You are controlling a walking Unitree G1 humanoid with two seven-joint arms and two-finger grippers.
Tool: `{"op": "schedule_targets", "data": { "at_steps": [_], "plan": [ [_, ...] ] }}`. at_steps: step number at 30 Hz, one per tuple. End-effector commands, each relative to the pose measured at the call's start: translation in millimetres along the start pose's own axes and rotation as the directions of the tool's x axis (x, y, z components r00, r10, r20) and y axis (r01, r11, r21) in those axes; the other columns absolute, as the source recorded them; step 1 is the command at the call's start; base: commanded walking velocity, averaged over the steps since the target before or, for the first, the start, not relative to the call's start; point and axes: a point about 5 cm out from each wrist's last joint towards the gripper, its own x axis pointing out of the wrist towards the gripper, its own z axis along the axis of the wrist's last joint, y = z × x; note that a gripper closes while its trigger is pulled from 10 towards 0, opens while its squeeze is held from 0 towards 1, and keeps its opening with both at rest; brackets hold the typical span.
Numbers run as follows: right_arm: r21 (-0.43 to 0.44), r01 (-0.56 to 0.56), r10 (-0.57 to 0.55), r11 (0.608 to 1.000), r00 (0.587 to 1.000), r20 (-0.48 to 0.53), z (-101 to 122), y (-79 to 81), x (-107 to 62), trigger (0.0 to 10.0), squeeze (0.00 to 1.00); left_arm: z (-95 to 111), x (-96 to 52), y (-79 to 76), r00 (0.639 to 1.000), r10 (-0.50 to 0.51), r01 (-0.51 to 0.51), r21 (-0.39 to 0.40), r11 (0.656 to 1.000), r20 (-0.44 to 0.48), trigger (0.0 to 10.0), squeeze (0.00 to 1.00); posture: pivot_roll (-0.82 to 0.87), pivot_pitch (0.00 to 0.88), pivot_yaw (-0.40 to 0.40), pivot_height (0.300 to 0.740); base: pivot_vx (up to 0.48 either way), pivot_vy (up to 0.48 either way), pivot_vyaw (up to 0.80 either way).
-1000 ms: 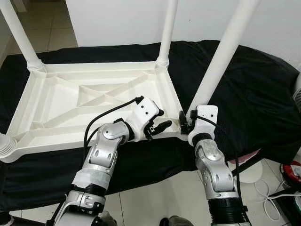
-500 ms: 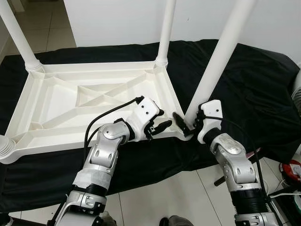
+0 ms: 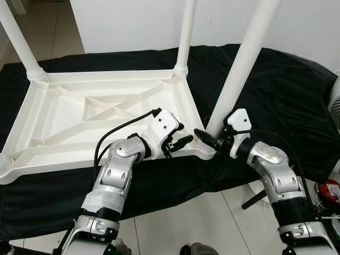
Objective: Building children table
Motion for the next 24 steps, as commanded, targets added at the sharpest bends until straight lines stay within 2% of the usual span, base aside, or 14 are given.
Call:
{"op": "schedule_targets", "data": {
  "at_steps": [1, 10, 11, 14, 17, 18, 24],
  "plan": [
    [0.003, -0.055, 0.055, 0.998, 0.997, -0.059, -10.5, 4.1, -0.9, 0.0, 0.00, -0.9, -1.6, 6.1, 0.983, 0.181, -0.181, 0.010, 0.983, -0.004, 10.0, 0.00, 0.05, 0.000, -0.028, 0.740, 0.000, 0.000, 0.00],
    [0.019, -0.050, 0.052, 0.999, 0.996, -0.074, -18.2, 0.6, -6.4, 0.0, 0.00, -2.1, -1.6, 3.7, 0.985, 0.170, -0.170, 0.017, 0.985, -0.009, 10.0, 0.00, 0.04, 0.000, -0.021, 0.740, 0.000, 0.000, 0.00],
    [0.028, -0.015, 0.017, 0.999, 0.997, -0.073, -19.2, -1.1, -6.1, 10.0, 0.00, -2.3, -1.5, 3.4, 0.986, 0.166, -0.166, 0.017, 0.986, -0.010, 10.0, 0.00, 0.04, 0.000, -0.019, 0.740, 0.000, 0.000, 0.00],
    [0.039, 0.045, -0.042, 0.998, 0.996, -0.080, -20.8, -3.0, -4.4, 10.0, 0.00, -2.5, -1.4, 3.2, 0.987, 0.163, -0.163, 0.017, 0.987, -0.011, 10.0, 0.00, 0.04, 0.000, -0.016, 0.740, 0.000, 0.000, 0.00],
    [0.051, 0.193, -0.187, 0.980, 0.978, -0.096, -24.2, -5.2, 1.0, 10.0, 0.00, -2.4, -0.9, 2.6, 0.987, 0.158, -0.157, 0.017, 0.987, -0.012, 10.0, 0.00, 0.04, 0.000, -0.015, 0.740, 0.000, 0.000, 0.00],
    [0.051, 0.193, -0.187, 0.980, 0.978, -0.096, -24.2, -5.2, 1.0, 10.0, 0.00, -2.4, -0.9, 2.6, 0.987, 0.158, -0.157, 0.017, 0.987, -0.012, 10.0, 0.00, 0.04, 0.000, -0.015, 0.740, 0.000, 0.000, 0.00],
    [0.094, 0.306, -0.298, 0.947, 0.950, -0.091, -26.2, 7.7, 7.6, 10.0, 0.00, -3.0, -0.7, 0.3, 0.988, 0.153, -0.153, 0.015, 0.988, -0.015, 10.0, 0.00, 0.03, 0.000, -0.014, 0.740, 0.000, 0.000, 0.00]
  ]
}}
